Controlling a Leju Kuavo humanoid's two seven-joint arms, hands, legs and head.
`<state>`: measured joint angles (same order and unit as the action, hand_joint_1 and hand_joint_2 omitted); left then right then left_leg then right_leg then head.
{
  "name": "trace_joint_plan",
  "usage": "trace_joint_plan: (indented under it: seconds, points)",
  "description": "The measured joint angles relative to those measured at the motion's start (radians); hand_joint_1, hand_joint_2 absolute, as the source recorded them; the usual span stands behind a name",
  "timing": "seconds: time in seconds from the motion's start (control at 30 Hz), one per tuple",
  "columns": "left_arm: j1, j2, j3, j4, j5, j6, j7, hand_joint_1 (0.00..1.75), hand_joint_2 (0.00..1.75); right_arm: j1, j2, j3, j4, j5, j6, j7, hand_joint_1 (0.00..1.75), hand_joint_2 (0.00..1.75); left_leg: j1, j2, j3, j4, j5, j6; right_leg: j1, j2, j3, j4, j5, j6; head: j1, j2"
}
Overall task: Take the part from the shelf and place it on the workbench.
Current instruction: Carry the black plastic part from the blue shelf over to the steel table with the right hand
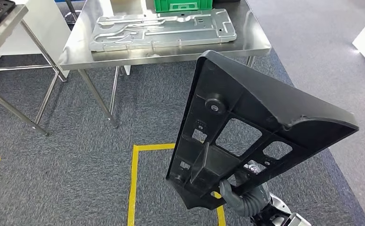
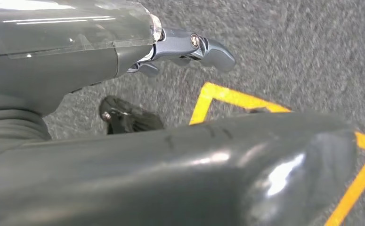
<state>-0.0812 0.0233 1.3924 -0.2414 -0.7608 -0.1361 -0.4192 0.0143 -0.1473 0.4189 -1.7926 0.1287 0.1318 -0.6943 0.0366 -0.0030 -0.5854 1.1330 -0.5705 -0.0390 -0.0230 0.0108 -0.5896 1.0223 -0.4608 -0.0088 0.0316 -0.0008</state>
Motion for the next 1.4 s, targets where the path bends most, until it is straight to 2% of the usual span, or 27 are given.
trace_joint_plan:
  seconds: [0.07, 0.1, 0.13, 0.2, 0.27, 0.33, 0.43, 0.47, 0.53, 0.57, 0.6, 0.63, 0.67, 0.7, 0.73, 0.77, 0.8, 0.93, 1.0, 1.07, 1.1, 1.13, 1.17, 1.23, 1.27, 1.3, 1.4]
  points:
    - [0.001, -0.001, 0.000, 0.000, 0.004, 0.000, 0.000, 0.00, 0.00, 0.001, 0.000, 0.000, 0.001, 0.000, 0.007, 0.000, 1.68, 1.75, -0.004, 0.000, -0.072, 0.136, -0.051, 0.005, 0.010, 0.000, 0.001, 0.000, -0.004, -0.009, 0.000, 0.000]
    - [0.002, -0.001, 0.000, 0.000, 0.006, 0.000, 0.000, 0.00, 0.00, 0.001, 0.000, 0.000, 0.001, 0.000, 0.010, 0.000, 1.68, 1.75, -0.008, 0.000, -0.093, 0.168, -0.051, 0.009, 0.016, 0.001, 0.002, 0.001, -0.006, -0.012, 0.000, 0.000]
    - [0.002, -0.002, 0.000, 0.000, 0.006, 0.000, -0.001, 0.00, 0.00, 0.001, 0.000, 0.000, 0.002, 0.000, 0.013, 0.000, 1.68, 1.75, -0.012, 0.000, -0.094, 0.161, -0.032, 0.017, 0.021, 0.001, 0.006, 0.001, -0.007, -0.015, 0.000, 0.000]
    - [0.002, -0.003, 0.000, 0.000, 0.007, 0.000, -0.002, 0.00, 0.00, 0.001, 0.000, 0.000, 0.002, 0.000, 0.016, 0.000, 1.68, 1.75, -0.025, 0.000, -0.047, 0.045, 0.043, 0.041, 0.031, 0.002, 0.016, 0.000, -0.012, -0.019, 0.000, 0.000]
    - [0.001, -0.002, 0.000, 0.000, 0.007, 0.000, -0.003, 0.00, 0.00, 0.001, 0.000, 0.000, 0.001, 0.000, 0.017, 0.000, 1.68, 1.75, -0.038, 0.003, 0.004, -0.072, 0.087, 0.065, 0.038, 0.002, 0.021, 0.001, -0.017, -0.015, 0.002, 0.000]
    - [0.000, -0.002, 0.000, 0.000, 0.007, 0.000, -0.004, 0.00, 0.00, 0.001, 0.000, 0.000, 0.001, 0.000, 0.017, 0.000, 1.68, 1.75, -0.045, 0.006, 0.018, -0.108, 0.086, 0.074, 0.037, 0.001, 0.022, 0.001, -0.021, -0.006, 0.003, 0.000]
    - [0.002, -0.006, 0.000, 0.000, 0.008, 0.001, -0.005, 0.00, 0.00, -0.001, 0.000, -0.002, 0.000, 0.000, 0.020, 0.000, 1.68, 1.75, -0.040, 0.007, 0.034, -0.131, 0.094, 0.077, 0.034, -0.001, 0.020, 0.016, -0.033, 0.010, 0.003, 0.000]
    - [0.002, -0.008, 0.000, 0.000, 0.008, 0.001, -0.006, 0.00, 0.00, -0.002, 0.000, -0.003, 0.000, 0.000, 0.022, 0.000, 1.68, 1.75, -0.036, 0.007, 0.042, -0.139, 0.098, 0.079, 0.033, -0.001, 0.005, 0.048, -0.050, 0.016, 0.004, 0.000]
    - [0.001, -0.011, 0.000, 0.000, 0.009, 0.001, -0.006, 0.00, 0.00, -0.005, 0.000, -0.006, 0.003, -0.001, 0.028, 0.000, 1.68, 1.75, -0.034, 0.008, 0.049, -0.145, 0.096, 0.082, 0.025, -0.003, -0.059, 0.164, -0.102, 0.027, 0.005, 0.000]
    - [0.001, -0.012, 0.000, 0.000, 0.009, 0.001, -0.005, 0.00, 0.00, -0.006, 0.000, -0.007, 0.005, -0.001, 0.031, 0.000, 1.68, 1.75, -0.033, 0.008, 0.051, -0.144, 0.093, 0.082, 0.020, -0.004, -0.095, 0.223, -0.121, 0.032, 0.005, 0.000]
    - [0.001, -0.013, 0.000, 0.000, 0.009, 0.001, -0.005, 0.00, 0.00, -0.007, 0.000, -0.008, 0.008, -0.002, 0.034, 0.000, 1.68, 1.75, -0.033, 0.008, 0.055, -0.144, 0.089, 0.081, 0.015, -0.004, -0.121, 0.259, -0.123, 0.037, 0.005, 0.000]
    - [0.001, -0.015, 0.000, 0.000, 0.010, 0.001, -0.004, 0.00, 0.00, -0.008, 0.000, -0.008, 0.010, -0.002, 0.036, 0.000, 1.68, 1.75, -0.032, 0.008, 0.061, -0.144, 0.084, 0.079, 0.011, -0.005, -0.129, 0.257, -0.105, 0.041, 0.005, 0.000]
    - [0.002, -0.016, 0.000, 0.000, 0.010, 0.001, -0.003, 0.00, 0.00, -0.009, 0.000, -0.009, 0.011, -0.003, 0.037, 0.000, 1.68, 1.75, -0.030, 0.007, 0.069, -0.144, 0.077, 0.075, 0.007, -0.007, -0.117, 0.219, -0.068, 0.044, 0.005, 0.000]
    - [0.002, -0.018, 0.000, 0.000, 0.011, 0.001, -0.002, 0.00, 0.00, -0.011, 0.000, -0.011, 0.012, -0.004, 0.038, 0.000, 1.68, 1.75, -0.028, 0.007, 0.077, -0.143, 0.070, 0.071, 0.004, -0.009, -0.090, 0.153, -0.023, 0.047, 0.005, 0.000]
    - [0.001, -0.019, 0.000, 0.000, 0.012, 0.001, -0.002, 0.00, 0.00, -0.014, 0.000, -0.012, 0.013, -0.005, 0.039, 0.000, 1.68, 1.75, -0.029, 0.007, 0.084, -0.142, 0.061, 0.065, 0.003, -0.011, -0.062, 0.090, 0.008, 0.048, 0.006, 0.000]
    - [0.001, -0.019, 0.000, 0.000, 0.013, 0.001, -0.002, 0.00, 0.00, -0.016, 0.000, -0.013, 0.014, -0.006, 0.041, 0.000, 1.68, 1.75, -0.029, 0.006, 0.089, -0.141, 0.054, 0.058, 0.004, -0.013, -0.039, 0.041, 0.025, 0.044, 0.005, 0.000]
    - [0.000, -0.020, 0.000, 0.000, 0.014, 0.001, -0.001, 0.00, 0.00, -0.018, 0.000, -0.014, 0.015, -0.007, 0.042, 0.000, 1.68, 1.75, -0.031, 0.006, 0.092, -0.141, 0.047, 0.052, 0.006, -0.013, -0.026, 0.014, 0.027, 0.038, 0.004, 0.000]
    - [-0.004, -0.020, 0.000, 0.000, 0.015, 0.002, 0.003, 0.00, 0.00, -0.020, 0.000, -0.015, 0.015, -0.010, 0.047, 0.000, 1.68, 1.75, -0.027, 0.010, 0.104, -0.135, 0.024, 0.028, 0.010, -0.009, -0.008, 0.000, 0.005, 0.006, 0.000, 0.000]
    - [-0.005, -0.022, 0.000, 0.000, 0.016, 0.002, 0.003, 0.00, 0.00, -0.022, 0.000, -0.015, 0.014, -0.010, 0.047, 0.000, 1.68, 1.75, -0.025, 0.009, 0.064, -0.047, -0.013, 0.021, 0.008, -0.010, 0.010, -0.006, -0.006, -0.008, -0.003, 0.000]
    - [-0.003, -0.023, 0.000, 0.000, 0.017, 0.004, 0.004, 0.00, 0.00, -0.022, 0.000, -0.015, 0.014, -0.010, 0.047, 0.000, 1.68, 1.75, -0.025, 0.009, -0.028, 0.100, -0.058, 0.018, 0.011, -0.010, 0.026, -0.007, -0.021, -0.015, -0.004, 0.000]
    - [-0.001, -0.024, 0.000, 0.000, 0.017, 0.004, 0.004, 0.00, 0.00, -0.021, 0.000, -0.015, 0.015, -0.010, 0.047, 0.000, 1.68, 1.75, -0.025, 0.009, -0.069, 0.152, -0.061, 0.018, 0.013, -0.008, 0.035, -0.007, -0.029, -0.016, -0.004, 0.000]
    - [0.001, -0.024, 0.000, 0.000, 0.017, 0.005, 0.004, 0.00, 0.00, -0.021, 0.000, -0.015, 0.015, -0.010, 0.047, 0.000, 1.68, 1.75, -0.025, 0.009, -0.095, 0.168, -0.043, 0.020, 0.015, -0.006, 0.046, -0.007, -0.038, -0.016, -0.004, 0.000]
    - [0.003, -0.025, 0.000, 0.000, 0.017, 0.005, 0.005, 0.00, 0.00, -0.021, 0.000, -0.015, 0.015, -0.010, 0.047, 0.000, 1.68, 1.75, -0.026, 0.009, -0.100, 0.143, -0.003, 0.024, 0.017, -0.004, 0.060, -0.007, -0.047, -0.016, -0.004, 0.000]
    - [0.005, -0.025, 0.001, 0.000, 0.018, 0.006, 0.005, 0.00, 0.00, -0.021, 0.001, -0.015, 0.016, -0.010, 0.048, 0.000, 1.68, 1.75, -0.031, 0.006, -0.072, 0.021, 0.098, 0.040, 0.020, -0.002, 0.088, -0.008, -0.068, -0.014, -0.003, 0.000]
    - [0.005, -0.025, 0.001, 0.000, 0.018, 0.007, 0.006, 0.00, 0.00, -0.022, 0.001, -0.015, 0.017, -0.010, 0.049, 0.000, 1.68, 1.75, -0.035, 0.004, -0.055, -0.033, 0.132, 0.048, 0.021, 0.000, 0.098, -0.008, -0.077, -0.010, -0.002, 0.000]
    - [0.005, -0.024, 0.002, 0.000, 0.018, 0.009, 0.006, 0.00, 0.00, -0.023, 0.001, -0.015, 0.018, -0.011, 0.050, 0.000, 1.68, 1.75, -0.040, 0.002, -0.043, -0.068, 0.145, 0.055, 0.021, 0.001, 0.102, -0.008, -0.083, -0.005, -0.001, 0.000]
    - [0.003, -0.025, 0.003, 0.000, 0.023, 0.012, 0.007, 0.00, 0.00, -0.027, 0.001, -0.016, 0.022, -0.013, 0.051, 0.001, 1.68, 1.75, -0.042, 0.001, -0.028, -0.100, 0.130, 0.066, 0.018, 0.000, 0.108, -0.017, -0.093, 0.012, -0.002, 0.000]
